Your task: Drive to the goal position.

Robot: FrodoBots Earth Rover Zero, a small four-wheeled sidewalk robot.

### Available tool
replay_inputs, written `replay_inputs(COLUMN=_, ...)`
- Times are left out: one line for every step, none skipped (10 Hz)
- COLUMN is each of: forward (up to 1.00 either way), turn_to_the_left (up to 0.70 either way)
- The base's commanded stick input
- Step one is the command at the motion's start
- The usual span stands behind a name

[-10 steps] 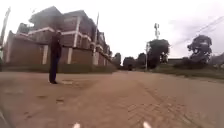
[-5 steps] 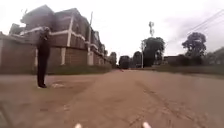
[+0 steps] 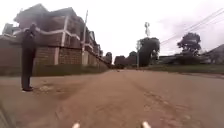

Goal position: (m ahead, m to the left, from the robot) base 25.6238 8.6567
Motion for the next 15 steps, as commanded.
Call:
replay_inputs(forward=0.7, turn_to_the_left=0.14)
replay_inputs(forward=0.7, turn_to_the_left=0.02)
replay_inputs(forward=0.7, turn_to_the_left=0.0)
replay_inputs(forward=0.7, turn_to_the_left=0.02)
replay_inputs(forward=0.7, turn_to_the_left=0.02)
replay_inputs(forward=0.7, turn_to_the_left=0.0)
replay_inputs(forward=0.7, turn_to_the_left=0.0)
replay_inputs(forward=0.7, turn_to_the_left=0.06)
replay_inputs(forward=0.7, turn_to_the_left=0.15)
replay_inputs(forward=0.7, turn_to_the_left=0.02)
replay_inputs(forward=0.7, turn_to_the_left=-0.2)
replay_inputs(forward=0.7, turn_to_the_left=-0.28)
replay_inputs(forward=0.7, turn_to_the_left=-0.3)
replay_inputs(forward=0.7, turn_to_the_left=-0.31)
replay_inputs(forward=0.7, turn_to_the_left=-0.33)
